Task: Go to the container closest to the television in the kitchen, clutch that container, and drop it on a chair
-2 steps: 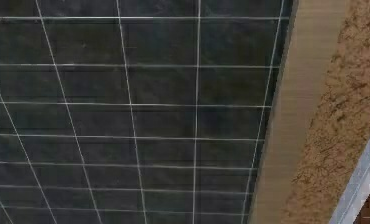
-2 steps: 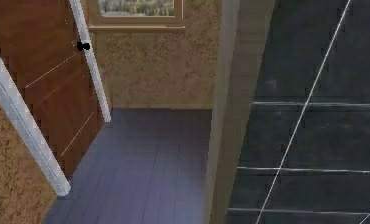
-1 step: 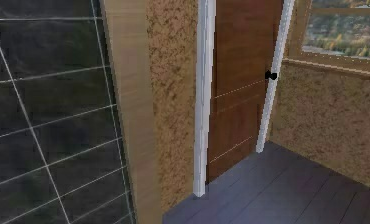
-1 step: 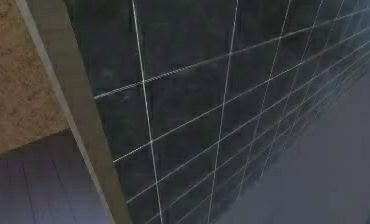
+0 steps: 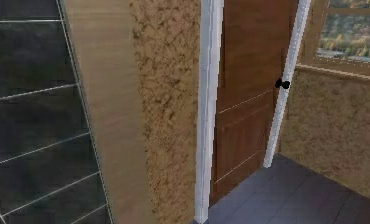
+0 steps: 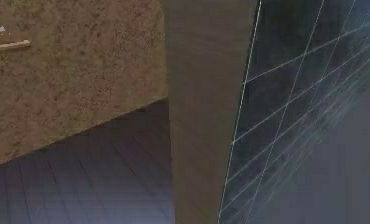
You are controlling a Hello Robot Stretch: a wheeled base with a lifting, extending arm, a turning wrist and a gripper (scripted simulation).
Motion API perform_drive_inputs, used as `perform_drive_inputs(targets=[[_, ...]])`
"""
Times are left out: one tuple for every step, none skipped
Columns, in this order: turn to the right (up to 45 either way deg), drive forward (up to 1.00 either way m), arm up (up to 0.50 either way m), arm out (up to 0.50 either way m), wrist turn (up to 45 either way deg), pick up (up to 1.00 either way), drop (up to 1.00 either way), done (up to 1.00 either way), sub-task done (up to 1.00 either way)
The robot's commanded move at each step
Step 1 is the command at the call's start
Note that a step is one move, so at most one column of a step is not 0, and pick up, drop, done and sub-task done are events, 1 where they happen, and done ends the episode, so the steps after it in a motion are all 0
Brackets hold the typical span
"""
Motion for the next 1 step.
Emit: perform_drive_inputs(targets=[[45.0, 0.0, 0.0, 0.0, 0.0, 0.0, 0.0, 0.0, 0.0]])
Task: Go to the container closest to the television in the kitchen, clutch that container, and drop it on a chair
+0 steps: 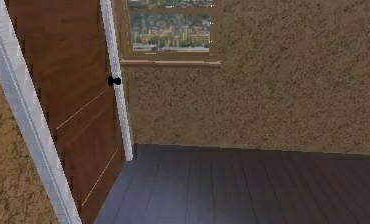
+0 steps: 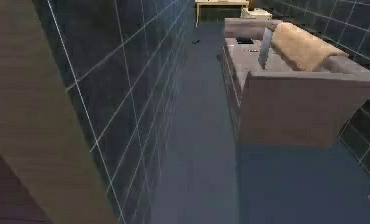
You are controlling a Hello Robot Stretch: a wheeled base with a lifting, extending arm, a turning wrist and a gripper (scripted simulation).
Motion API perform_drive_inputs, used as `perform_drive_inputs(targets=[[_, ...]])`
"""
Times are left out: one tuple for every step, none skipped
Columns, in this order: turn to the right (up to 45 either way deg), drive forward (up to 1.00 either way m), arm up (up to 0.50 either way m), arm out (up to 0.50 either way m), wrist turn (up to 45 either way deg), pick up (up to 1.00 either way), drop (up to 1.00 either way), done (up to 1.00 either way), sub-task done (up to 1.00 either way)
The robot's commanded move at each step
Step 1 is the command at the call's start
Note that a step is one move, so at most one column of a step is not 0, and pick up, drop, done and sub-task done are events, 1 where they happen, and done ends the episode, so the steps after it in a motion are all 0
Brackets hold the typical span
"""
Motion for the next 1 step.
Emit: perform_drive_inputs(targets=[[0.0, 0.4, 0.0, 0.0, 0.0, 0.0, 0.0, 0.0, 0.0]])
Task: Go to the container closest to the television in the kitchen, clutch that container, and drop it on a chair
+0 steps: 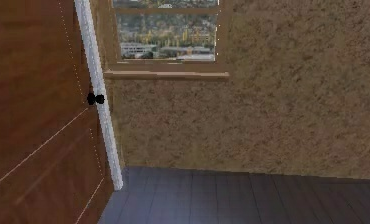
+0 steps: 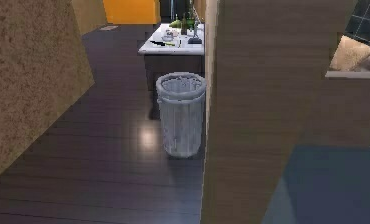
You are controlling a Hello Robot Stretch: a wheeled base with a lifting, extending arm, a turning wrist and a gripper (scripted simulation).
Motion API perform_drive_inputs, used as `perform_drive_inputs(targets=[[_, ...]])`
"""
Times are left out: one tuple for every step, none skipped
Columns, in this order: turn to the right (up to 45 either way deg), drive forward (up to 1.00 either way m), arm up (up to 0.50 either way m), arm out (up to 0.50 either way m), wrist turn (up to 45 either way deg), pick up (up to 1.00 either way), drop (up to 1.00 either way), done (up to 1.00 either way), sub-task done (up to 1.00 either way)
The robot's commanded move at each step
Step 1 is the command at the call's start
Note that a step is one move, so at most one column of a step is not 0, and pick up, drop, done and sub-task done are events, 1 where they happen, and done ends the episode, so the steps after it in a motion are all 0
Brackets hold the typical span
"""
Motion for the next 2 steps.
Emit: perform_drive_inputs(targets=[[6.0, 0.0, 0.0, 0.0, 0.0, 0.0, 0.0, 0.0, 0.0], [0.0, 0.35, 0.0, 0.0, 0.0, 0.0, 0.0, 0.0, 0.0]])
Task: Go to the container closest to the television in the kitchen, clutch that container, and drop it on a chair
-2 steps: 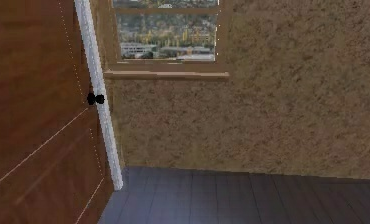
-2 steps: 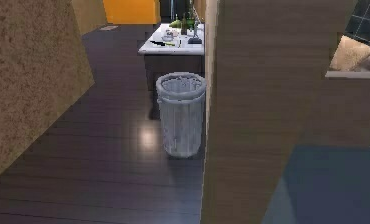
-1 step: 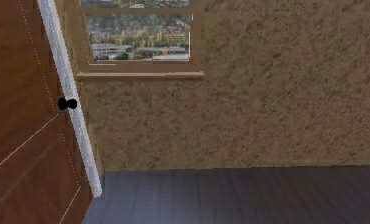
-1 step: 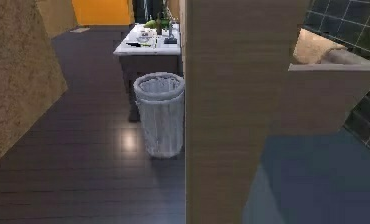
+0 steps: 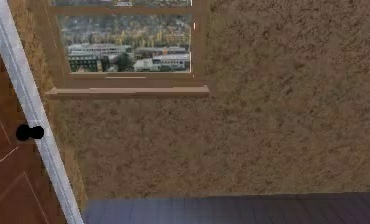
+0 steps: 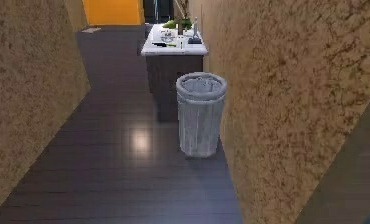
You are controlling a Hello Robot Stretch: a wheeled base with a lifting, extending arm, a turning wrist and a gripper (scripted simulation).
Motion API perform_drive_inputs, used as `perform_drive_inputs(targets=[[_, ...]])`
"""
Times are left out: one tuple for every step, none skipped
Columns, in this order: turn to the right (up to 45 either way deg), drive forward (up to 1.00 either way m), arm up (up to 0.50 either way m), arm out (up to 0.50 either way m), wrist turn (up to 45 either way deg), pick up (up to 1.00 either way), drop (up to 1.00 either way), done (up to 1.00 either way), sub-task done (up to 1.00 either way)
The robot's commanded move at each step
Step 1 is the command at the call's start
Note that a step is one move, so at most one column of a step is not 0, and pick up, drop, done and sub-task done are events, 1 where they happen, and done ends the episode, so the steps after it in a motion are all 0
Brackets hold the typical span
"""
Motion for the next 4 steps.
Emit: perform_drive_inputs(targets=[[45.0, 0.0, 0.0, 0.0, 0.0, 0.0, 0.0, 0.0, 0.0], [45.0, 0.0, 0.0, 0.0, 0.0, 0.0, 0.0, 0.0, 0.0], [9.0, 0.0, 0.0, 0.0, 0.0, 0.0, 0.0, 0.0, 0.0], [0.0, 0.6, 0.0, 0.0, 0.0, 0.0, 0.0, 0.0, 0.0]])
